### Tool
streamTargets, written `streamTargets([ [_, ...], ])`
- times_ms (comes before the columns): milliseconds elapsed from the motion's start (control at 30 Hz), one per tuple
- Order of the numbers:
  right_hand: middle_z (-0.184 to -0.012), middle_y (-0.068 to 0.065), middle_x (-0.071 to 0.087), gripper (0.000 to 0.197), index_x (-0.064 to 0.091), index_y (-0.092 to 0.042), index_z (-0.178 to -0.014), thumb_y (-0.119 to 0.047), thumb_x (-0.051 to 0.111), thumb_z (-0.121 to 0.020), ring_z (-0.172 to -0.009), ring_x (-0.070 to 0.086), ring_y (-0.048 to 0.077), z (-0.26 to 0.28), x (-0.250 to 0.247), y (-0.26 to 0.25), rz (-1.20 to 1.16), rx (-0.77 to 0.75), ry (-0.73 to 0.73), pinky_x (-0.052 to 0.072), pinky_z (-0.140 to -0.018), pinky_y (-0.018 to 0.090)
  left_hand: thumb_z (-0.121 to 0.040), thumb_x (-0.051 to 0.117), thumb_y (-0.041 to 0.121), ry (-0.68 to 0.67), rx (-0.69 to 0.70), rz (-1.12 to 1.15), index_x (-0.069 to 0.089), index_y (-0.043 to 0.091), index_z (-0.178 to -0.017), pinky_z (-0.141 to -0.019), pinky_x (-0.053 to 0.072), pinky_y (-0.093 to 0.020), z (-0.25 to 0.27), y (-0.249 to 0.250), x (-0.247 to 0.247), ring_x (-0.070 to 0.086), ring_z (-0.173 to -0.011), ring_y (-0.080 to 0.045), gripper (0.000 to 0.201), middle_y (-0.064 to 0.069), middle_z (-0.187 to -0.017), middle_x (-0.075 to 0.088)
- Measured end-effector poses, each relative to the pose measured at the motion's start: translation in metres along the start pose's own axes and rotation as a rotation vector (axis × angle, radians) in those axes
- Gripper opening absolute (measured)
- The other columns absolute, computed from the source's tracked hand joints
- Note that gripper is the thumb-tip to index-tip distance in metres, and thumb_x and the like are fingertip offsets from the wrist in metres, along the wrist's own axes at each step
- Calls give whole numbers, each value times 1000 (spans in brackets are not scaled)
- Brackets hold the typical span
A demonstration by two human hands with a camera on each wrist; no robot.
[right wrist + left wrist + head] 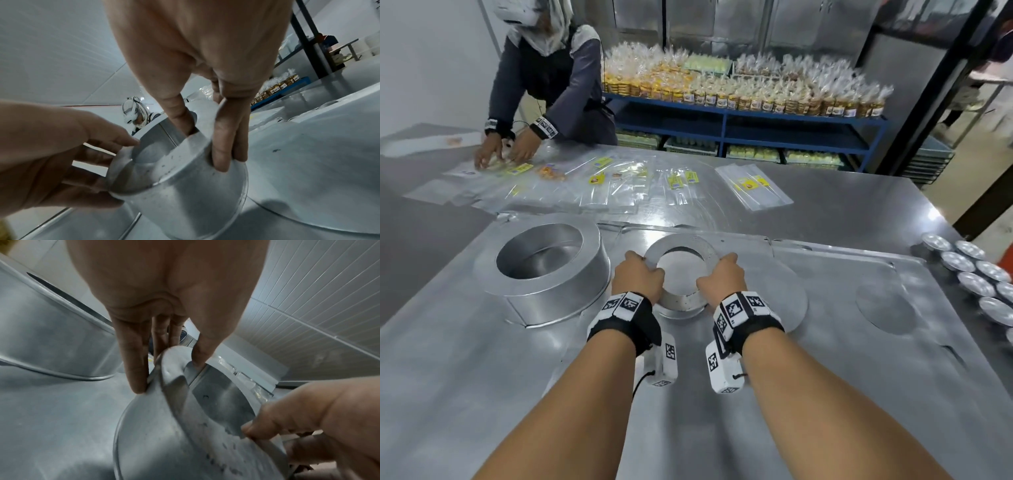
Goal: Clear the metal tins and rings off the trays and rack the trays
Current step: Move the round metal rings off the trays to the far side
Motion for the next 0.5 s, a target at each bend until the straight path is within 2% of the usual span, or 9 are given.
streamTargets([
  [100,-113,16,57,54,36,-6,-124,-11,67,-80,-93,63,34,16,-25,17,-75,-36,65,55,-72,35,-88,59,33,28,-1,111,53,8,-105,-78,55,-39,21,13,1,64,-85,-31,31,-9,-98,63],
  [200,-108,12,58,51,38,-12,-115,-16,70,-75,-89,63,33,33,-57,44,-126,-63,139,58,-77,43,-76,58,49,-37,-62,274,59,10,-91,-67,61,-44,42,22,12,68,-74,-29,42,-9,-89,68],
  [267,-103,8,60,51,39,-15,-110,-18,72,-72,-86,64,30,45,-77,65,-141,-73,171,58,-76,44,-80,55,50,-76,-83,334,64,6,-85,-64,62,-47,59,30,21,71,-72,-33,45,-13,-85,69],
  [333,-99,3,58,51,41,-17,-109,-17,74,-71,-86,64,27,56,-95,87,-191,-80,186,59,-73,45,-88,55,47,-120,-97,361,67,0,-83,-61,62,-45,76,39,31,71,-71,-34,49,-14,-83,70],
  [400,-100,1,56,50,41,-19,-109,-16,73,-70,-88,62,25,66,-113,109,-210,-93,212,58,-75,41,-88,55,52,-176,-141,400,68,-1,-85,-59,61,-41,95,47,45,72,-73,-36,54,-15,-88,71],
  [500,-102,0,56,47,42,-22,-106,-14,73,-71,-90,59,24,82,-141,137,-176,-140,265,52,-76,34,-79,61,62,-263,-199,479,64,2,-82,-67,61,-53,119,56,71,71,-78,-42,61,-17,-91,71],
])
Point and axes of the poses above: each hand's wrist, its own z-axis away from the middle knuckle, its own x-axis out of the palm, y = z × x, the point moved 6 cm from there along -z, towards the middle knuckle
